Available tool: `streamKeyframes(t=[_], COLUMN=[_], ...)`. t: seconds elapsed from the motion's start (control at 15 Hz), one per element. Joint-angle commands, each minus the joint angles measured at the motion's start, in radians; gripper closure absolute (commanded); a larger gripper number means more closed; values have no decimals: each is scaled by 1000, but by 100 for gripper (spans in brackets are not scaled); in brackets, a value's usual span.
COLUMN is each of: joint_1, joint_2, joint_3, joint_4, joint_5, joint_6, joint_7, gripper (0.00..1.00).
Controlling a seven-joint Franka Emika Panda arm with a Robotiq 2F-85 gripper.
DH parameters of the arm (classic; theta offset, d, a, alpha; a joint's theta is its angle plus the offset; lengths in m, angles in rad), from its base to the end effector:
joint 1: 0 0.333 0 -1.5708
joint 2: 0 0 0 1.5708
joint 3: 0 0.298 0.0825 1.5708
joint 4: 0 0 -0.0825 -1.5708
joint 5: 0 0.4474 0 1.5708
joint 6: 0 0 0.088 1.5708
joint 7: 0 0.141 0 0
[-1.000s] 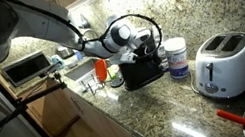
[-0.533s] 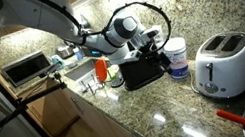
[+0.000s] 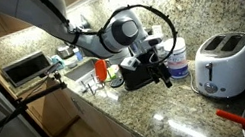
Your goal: Slide the tin forward
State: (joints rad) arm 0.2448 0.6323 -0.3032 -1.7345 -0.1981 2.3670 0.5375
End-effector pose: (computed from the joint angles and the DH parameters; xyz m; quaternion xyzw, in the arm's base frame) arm 0.7075 -0.0431 0.1420 0.9681 -0.1946 0.0464 0.1509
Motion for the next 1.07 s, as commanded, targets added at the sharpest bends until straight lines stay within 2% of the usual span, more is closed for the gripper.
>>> streamKeyframes(t=[0.0, 0.2, 0.33, 0.4, 0.47, 0.67, 0.73, 0.87, 0.93, 1.0], joint_1=[11, 40, 55, 62, 132, 230, 238, 214, 216, 216], joint_2=[-202, -328, -422, -471, -515, -647, -701, -825, -683, -735], joint_3=[23, 2, -14, -29, -107, -239, -254, -238, -235, -235], joint_4=[-243, -394, -500, -554, -602, -670, -686, -733, -654, -674], joint_5=[-81, -203, -334, -438, -531, -805, -897, -1080, -973, -1032], joint_6=[98, 206, 290, 360, 414, 515, 529, 548, 535, 536], joint_7=[17, 91, 182, 255, 328, 506, 572, 721, 637, 687], gripper=[0, 0, 0, 0, 0, 0, 0, 0, 0, 0])
